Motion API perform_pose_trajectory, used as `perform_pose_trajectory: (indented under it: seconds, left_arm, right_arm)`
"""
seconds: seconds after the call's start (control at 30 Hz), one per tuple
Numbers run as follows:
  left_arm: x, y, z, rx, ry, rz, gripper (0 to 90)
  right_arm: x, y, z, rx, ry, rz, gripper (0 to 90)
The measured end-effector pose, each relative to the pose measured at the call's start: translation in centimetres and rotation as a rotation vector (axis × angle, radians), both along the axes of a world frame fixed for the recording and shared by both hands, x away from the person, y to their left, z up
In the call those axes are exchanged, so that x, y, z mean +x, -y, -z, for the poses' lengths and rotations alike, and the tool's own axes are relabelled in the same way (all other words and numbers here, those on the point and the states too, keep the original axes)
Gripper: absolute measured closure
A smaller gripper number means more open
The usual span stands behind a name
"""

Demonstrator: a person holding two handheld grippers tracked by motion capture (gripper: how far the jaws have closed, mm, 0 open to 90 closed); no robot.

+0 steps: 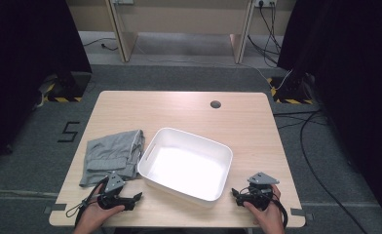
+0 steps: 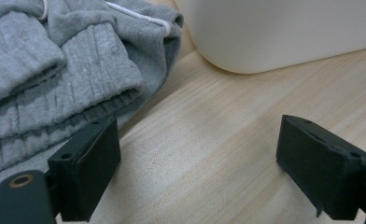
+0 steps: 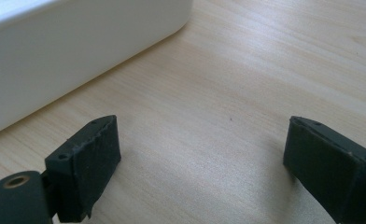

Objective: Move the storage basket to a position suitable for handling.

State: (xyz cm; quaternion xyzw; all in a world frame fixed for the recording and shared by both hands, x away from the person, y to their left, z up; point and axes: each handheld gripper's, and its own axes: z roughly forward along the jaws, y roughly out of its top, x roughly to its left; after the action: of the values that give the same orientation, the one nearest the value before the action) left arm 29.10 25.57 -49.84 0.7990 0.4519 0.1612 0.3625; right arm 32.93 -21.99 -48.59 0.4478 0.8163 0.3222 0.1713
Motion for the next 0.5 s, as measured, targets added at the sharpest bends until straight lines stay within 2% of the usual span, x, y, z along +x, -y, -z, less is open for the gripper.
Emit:
perform_pose_trajectory:
  seconds: [0.23, 0.33, 0.4, 0.5]
  left_arm:
    - [0.0, 0.0, -0.01, 0.001, -0.001, 0.0, 13.0]
    - [-0.01, 0.0, -0.02, 0.001, -0.001, 0.0, 13.1]
    - [-0.05, -0.01, -0.04, 0.004, 0.001, 0.002, 13.5]
    - [-0.21, -0.05, -0.07, -0.011, 0.0, 0.015, 14.5]
  right_arm:
    - [-0.01, 0.04, -0.04, -0.004, 0.001, -0.005, 13.1]
    - [-0.07, 0.19, -0.08, 0.008, 0.016, -0.009, 19.4]
    - [-0.15, 0.18, -0.29, 0.019, -0.001, -0.003, 19.9]
    - [-0.3, 0.17, -0.87, 0.036, 0.019, -0.002, 20.4]
